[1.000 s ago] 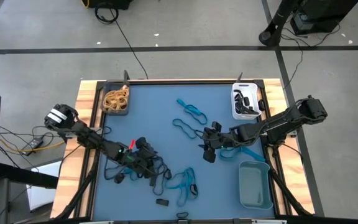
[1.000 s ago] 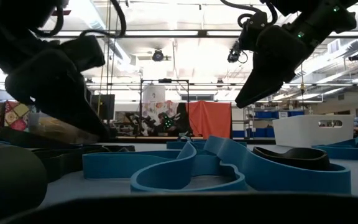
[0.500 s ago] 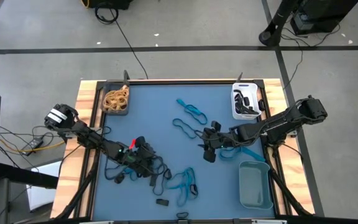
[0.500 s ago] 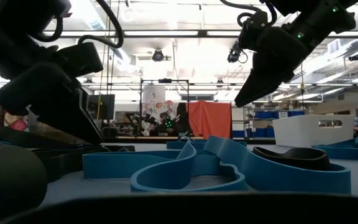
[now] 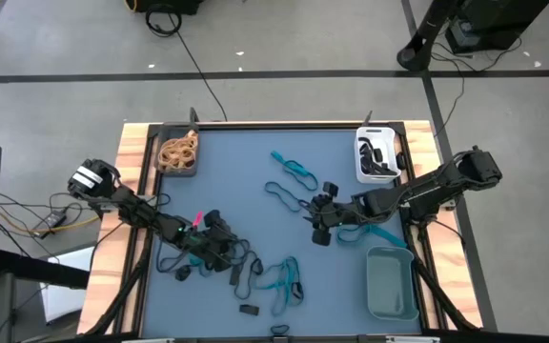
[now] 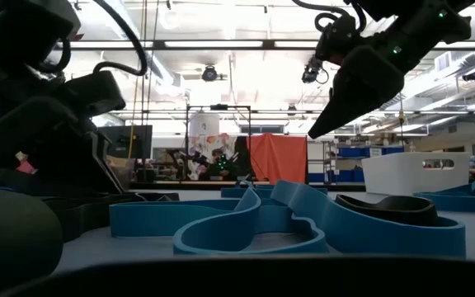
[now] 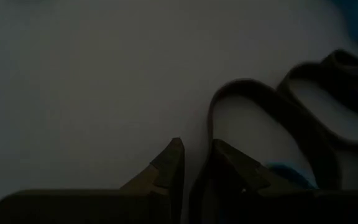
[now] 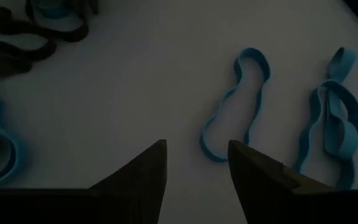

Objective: Sort rubber bands into baskets
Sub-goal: Put the black rubber band into the white bin

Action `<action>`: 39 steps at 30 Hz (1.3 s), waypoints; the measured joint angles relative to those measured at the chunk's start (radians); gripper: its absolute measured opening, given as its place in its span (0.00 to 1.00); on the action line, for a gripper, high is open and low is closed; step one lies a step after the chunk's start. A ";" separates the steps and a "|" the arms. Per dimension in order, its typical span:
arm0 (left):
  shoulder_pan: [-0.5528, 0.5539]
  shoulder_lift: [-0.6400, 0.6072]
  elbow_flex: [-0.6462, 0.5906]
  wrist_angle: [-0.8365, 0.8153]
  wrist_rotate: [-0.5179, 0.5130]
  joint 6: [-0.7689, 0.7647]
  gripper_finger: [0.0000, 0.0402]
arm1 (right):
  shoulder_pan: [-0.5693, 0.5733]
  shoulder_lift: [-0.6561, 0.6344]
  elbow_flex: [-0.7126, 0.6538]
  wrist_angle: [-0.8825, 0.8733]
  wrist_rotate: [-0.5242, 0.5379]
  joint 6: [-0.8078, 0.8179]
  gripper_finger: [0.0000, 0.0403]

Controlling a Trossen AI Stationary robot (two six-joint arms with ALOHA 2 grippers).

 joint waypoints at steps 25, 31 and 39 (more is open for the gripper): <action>0.023 0.001 -0.022 0.330 -0.096 0.133 0.02 | -0.016 0.001 0.085 0.081 -0.103 -0.124 0.12; 0.078 0.000 0.061 0.409 -0.101 0.298 0.01 | -0.016 0.001 0.085 0.237 -0.206 -0.144 0.17; 0.119 0.000 0.156 0.439 -0.090 0.431 0.02 | -0.016 0.001 0.085 0.305 -0.172 -0.196 0.44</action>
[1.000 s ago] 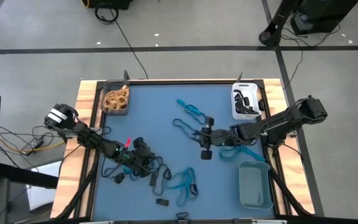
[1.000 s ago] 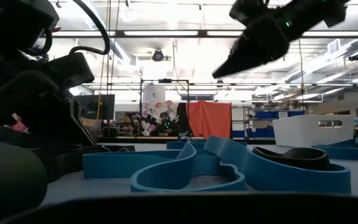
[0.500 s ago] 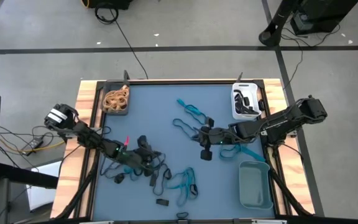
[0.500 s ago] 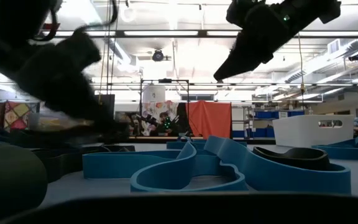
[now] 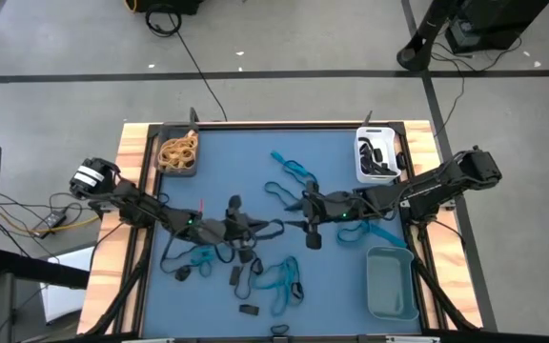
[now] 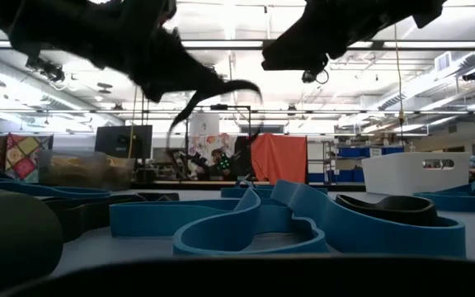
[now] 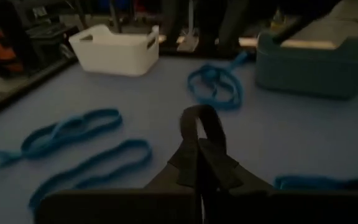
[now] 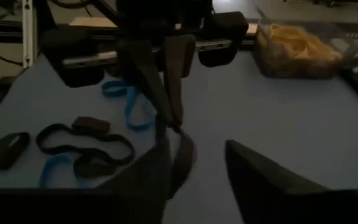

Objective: Sort rubber bands into baskets
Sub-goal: Put the black rubber band into the white bin

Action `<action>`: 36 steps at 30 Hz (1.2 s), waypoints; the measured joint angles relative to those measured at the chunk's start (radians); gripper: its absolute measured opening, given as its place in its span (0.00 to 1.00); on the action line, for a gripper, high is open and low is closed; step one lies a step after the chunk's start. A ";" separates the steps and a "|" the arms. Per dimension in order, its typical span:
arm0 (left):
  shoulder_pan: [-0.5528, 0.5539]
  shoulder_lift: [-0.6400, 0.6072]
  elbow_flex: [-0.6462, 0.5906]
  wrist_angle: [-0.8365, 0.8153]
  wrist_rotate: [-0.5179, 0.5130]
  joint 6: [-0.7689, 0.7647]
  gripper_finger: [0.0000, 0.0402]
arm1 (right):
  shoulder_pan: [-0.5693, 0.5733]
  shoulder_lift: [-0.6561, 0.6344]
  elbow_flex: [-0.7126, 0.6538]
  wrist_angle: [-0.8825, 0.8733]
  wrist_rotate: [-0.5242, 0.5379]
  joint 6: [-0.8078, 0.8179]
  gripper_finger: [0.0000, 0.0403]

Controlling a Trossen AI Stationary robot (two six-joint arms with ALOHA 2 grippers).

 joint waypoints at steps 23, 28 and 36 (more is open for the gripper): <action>0.028 0.000 0.028 0.071 0.000 0.026 0.03 | -0.031 0.154 0.000 0.120 0.014 0.073 0.19; 0.031 0.000 0.028 0.070 -0.011 -0.001 0.09 | -0.028 0.119 0.000 0.069 0.018 0.069 0.03; 0.033 -0.001 0.028 -0.105 -0.011 -0.105 0.24 | -0.028 0.026 0.000 -0.108 0.126 0.077 0.01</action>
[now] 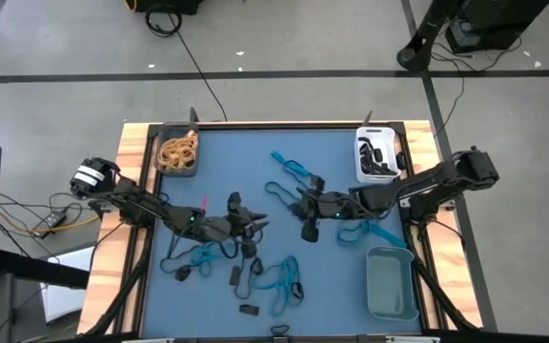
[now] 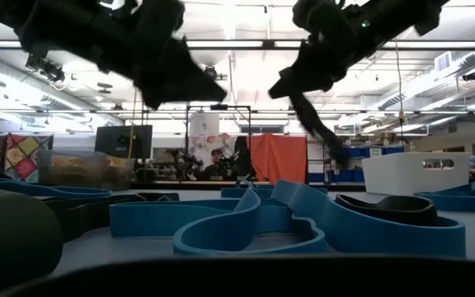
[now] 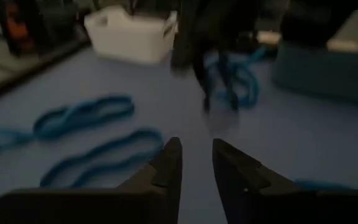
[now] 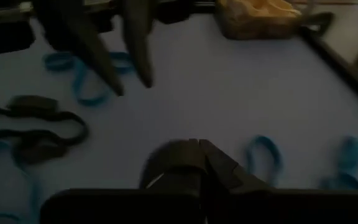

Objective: Sort rubber bands into baskets
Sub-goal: Put the black rubber band into the white bin

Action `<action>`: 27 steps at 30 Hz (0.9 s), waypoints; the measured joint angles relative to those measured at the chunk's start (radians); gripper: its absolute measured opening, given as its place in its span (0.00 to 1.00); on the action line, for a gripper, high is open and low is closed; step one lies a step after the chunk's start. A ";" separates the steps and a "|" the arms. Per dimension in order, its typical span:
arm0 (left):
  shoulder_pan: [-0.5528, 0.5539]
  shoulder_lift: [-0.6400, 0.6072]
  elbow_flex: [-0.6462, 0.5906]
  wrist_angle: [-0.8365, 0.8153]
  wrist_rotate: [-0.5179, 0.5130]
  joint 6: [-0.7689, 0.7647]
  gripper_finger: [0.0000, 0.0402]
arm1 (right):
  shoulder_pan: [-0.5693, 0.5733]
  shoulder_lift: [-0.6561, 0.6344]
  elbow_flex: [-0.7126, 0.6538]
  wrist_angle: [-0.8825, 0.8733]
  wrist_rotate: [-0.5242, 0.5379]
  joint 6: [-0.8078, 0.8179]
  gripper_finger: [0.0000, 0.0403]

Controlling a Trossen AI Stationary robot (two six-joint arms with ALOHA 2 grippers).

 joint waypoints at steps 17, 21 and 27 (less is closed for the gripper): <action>-0.006 0.000 0.000 -0.172 0.015 -0.111 0.26 | -0.104 -0.376 0.000 -0.670 0.635 0.090 0.01; -0.006 0.000 0.000 -0.150 0.015 -0.108 0.26 | -0.196 -0.427 0.000 -0.761 0.723 0.145 0.01; -0.006 0.000 0.000 -0.105 0.014 -0.095 0.26 | -0.349 -0.435 0.000 -0.843 0.748 0.162 0.01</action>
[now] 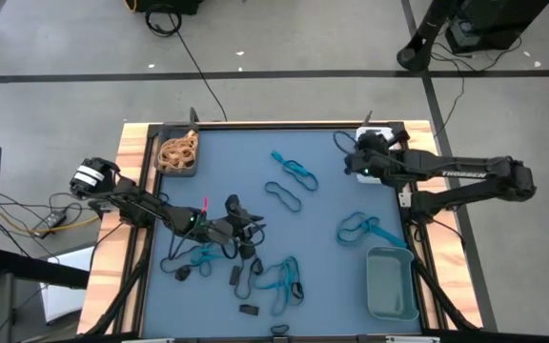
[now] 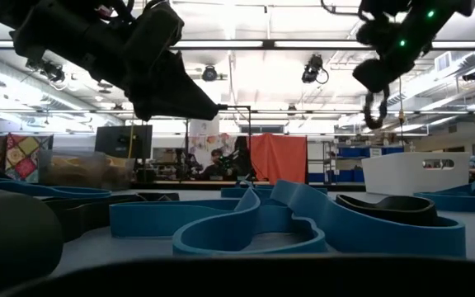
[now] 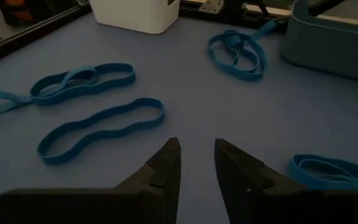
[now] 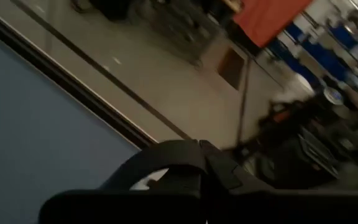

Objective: Sort rubber bands into baskets
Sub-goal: Put the black rubber band into the white bin

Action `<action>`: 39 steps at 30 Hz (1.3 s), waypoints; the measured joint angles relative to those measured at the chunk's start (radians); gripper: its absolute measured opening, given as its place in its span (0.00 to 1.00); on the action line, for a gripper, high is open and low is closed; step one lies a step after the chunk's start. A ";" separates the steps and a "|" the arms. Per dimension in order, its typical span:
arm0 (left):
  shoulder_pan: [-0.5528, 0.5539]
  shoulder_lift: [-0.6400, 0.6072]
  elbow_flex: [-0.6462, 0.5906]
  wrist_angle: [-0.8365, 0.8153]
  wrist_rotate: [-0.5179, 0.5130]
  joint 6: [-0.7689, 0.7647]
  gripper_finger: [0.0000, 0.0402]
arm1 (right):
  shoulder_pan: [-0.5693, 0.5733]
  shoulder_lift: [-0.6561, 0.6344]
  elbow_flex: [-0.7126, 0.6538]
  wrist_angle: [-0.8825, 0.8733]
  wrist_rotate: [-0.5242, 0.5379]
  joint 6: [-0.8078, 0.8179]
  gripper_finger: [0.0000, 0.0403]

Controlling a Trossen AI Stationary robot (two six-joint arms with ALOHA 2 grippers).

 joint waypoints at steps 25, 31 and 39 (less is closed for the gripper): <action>0.036 0.000 0.000 -0.081 -0.013 -0.038 0.17 | -0.220 0.016 -0.001 -0.173 -0.179 -0.159 0.54; 0.049 0.000 0.000 -0.009 -0.012 -0.037 0.17 | -0.220 0.016 -0.001 -0.172 -0.197 -0.212 0.62; 0.052 0.000 0.000 -0.008 -0.011 -0.037 0.17 | -0.225 0.016 0.000 -0.060 -0.189 -0.248 0.61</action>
